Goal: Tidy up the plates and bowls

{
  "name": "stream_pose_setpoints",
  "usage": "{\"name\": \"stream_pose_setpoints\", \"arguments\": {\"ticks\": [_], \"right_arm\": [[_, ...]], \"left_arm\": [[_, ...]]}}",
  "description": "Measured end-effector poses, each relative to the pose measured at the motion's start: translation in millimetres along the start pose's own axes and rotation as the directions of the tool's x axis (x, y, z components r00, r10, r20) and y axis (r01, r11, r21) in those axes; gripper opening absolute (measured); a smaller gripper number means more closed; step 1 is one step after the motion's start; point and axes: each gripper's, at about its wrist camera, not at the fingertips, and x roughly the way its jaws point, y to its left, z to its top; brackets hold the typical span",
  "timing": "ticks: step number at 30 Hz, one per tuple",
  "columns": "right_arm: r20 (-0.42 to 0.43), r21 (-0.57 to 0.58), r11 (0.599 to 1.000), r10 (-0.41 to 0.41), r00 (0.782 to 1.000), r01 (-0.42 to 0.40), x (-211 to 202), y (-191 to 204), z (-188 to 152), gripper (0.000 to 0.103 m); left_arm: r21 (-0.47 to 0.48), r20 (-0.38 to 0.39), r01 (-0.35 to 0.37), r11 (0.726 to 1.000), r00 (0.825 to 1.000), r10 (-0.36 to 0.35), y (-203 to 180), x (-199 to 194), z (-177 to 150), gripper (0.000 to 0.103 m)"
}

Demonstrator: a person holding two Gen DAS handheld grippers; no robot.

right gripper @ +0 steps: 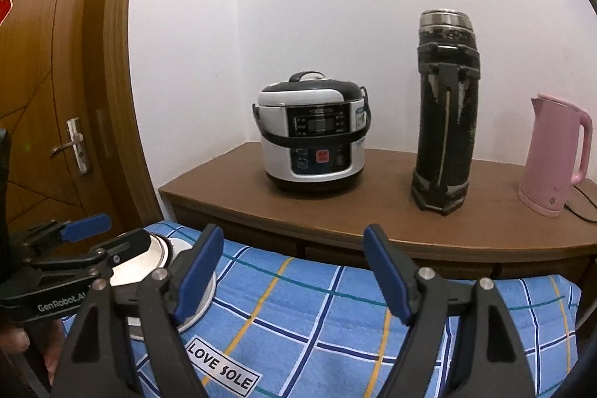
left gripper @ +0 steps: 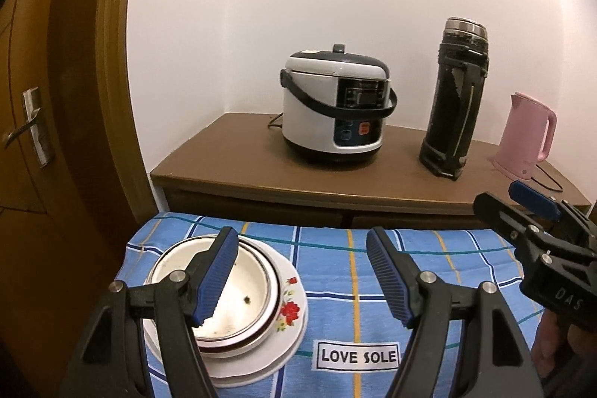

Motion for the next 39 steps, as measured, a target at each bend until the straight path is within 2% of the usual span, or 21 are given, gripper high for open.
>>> {"name": "stream_pose_setpoints", "arguments": {"ticks": [3, 10, 20, 39], "right_arm": [[0.008, -0.008, 1.000, -0.010, 1.000, 0.010, -5, -2, -1, 0.084], [0.018, -0.001, 1.000, -0.029, 0.999, 0.029, -16, -9, 2, 0.086], [0.031, -0.007, 0.999, -0.049, 0.998, 0.049, -28, -11, 3, 0.088], [0.063, 0.000, 0.996, -0.089, 0.994, 0.089, -47, -24, 6, 0.090]], "left_arm": [[0.015, 0.006, 0.004, 1.000, 1.000, -0.004, -7, -3, -1, 0.074], [0.020, 0.009, 0.021, 1.000, 1.000, -0.021, -14, -7, 0, 0.074], [0.023, 0.016, 0.041, 0.999, 0.999, -0.041, -18, -10, 1, 0.074], [0.085, 0.034, 0.065, 0.994, 0.997, -0.068, -42, -20, 14, 0.074]]}}
